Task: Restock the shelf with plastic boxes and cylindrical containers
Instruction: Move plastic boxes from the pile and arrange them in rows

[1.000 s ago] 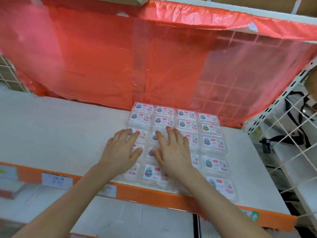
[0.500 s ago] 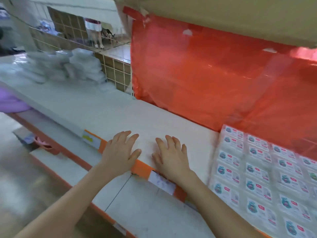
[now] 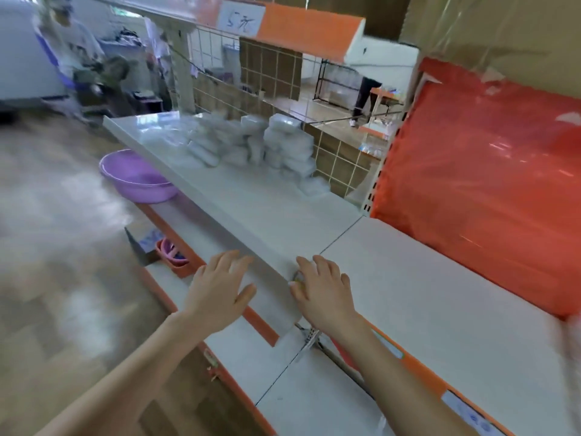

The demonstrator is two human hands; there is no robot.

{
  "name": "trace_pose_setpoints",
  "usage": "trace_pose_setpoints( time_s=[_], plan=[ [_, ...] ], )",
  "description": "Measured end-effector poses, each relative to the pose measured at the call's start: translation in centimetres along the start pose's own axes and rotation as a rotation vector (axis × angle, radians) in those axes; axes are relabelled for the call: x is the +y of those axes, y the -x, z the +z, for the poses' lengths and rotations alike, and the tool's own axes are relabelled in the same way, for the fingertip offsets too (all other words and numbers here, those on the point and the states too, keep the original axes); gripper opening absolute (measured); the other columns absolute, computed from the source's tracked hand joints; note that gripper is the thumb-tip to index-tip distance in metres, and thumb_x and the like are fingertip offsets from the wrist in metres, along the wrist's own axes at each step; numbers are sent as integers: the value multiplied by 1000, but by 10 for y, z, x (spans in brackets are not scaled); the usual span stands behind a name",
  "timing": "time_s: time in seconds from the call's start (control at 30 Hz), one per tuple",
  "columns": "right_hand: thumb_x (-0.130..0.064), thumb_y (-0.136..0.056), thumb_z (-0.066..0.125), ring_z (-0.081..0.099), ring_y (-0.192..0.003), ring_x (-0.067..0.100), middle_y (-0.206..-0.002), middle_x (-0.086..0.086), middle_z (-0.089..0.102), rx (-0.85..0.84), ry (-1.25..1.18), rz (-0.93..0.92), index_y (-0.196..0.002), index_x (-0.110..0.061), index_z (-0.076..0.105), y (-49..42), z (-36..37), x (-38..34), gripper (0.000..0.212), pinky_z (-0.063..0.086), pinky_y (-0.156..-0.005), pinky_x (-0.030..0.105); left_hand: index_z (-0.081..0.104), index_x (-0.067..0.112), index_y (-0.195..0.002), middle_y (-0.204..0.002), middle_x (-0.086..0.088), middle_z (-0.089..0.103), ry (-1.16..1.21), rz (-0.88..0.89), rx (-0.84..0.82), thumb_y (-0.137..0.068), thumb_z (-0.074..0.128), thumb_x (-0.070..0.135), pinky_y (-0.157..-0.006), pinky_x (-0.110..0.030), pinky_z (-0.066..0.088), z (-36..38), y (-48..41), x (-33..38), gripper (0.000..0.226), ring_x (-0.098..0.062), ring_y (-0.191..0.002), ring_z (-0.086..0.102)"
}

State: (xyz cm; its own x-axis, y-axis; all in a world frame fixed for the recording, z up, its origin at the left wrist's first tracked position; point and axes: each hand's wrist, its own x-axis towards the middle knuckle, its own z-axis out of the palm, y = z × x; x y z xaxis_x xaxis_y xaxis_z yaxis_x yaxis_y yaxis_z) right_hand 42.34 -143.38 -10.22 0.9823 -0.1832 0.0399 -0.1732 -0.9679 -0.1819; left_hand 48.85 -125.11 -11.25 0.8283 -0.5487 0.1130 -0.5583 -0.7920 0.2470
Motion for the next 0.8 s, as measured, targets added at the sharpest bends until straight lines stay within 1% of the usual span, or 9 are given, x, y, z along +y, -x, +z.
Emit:
trace_pose_setpoints(
  time_s=[0.23,0.4,0.67,0.8],
  plan=[
    [-42,-96,33,25,-131,26,-143,6,29,-36,-2,-52,-140,-22,28,-55,8,-24,49,27,-103,44,25,26,-144,-151,0,25,38,-85,7,-95,36,46,-111,-39,23,-3,-22,-45,54,-22,-139,20],
    [-41,-96,34,23,-132,27,-145,7,27,-54,-25,-64,-141,-22,26,-109,16,-30,50,26,-103,44,24,25,-144,-151,-1,25,50,-107,12,-94,37,46,-110,-38,25,-3,-64,-69,56,-22,-139,21],
    [-42,-95,35,22,-132,26,-146,6,25,20,-24,-43,-140,-23,27,-198,9,-22,49,26,-102,43,25,26,-144,-150,-3,25,65,-52,60,-93,40,46,-108,-35,23,-19,-163,-94,57,-21,-138,22],
    [-41,-95,37,24,-132,25,-144,6,26,57,35,-27,-139,-22,29,-226,10,-17,49,28,-101,41,23,26,-144,-151,-2,23,81,-22,71,-93,38,47,-108,-35,22,-19,-200,-98,57,-21,-137,22]
  ],
)
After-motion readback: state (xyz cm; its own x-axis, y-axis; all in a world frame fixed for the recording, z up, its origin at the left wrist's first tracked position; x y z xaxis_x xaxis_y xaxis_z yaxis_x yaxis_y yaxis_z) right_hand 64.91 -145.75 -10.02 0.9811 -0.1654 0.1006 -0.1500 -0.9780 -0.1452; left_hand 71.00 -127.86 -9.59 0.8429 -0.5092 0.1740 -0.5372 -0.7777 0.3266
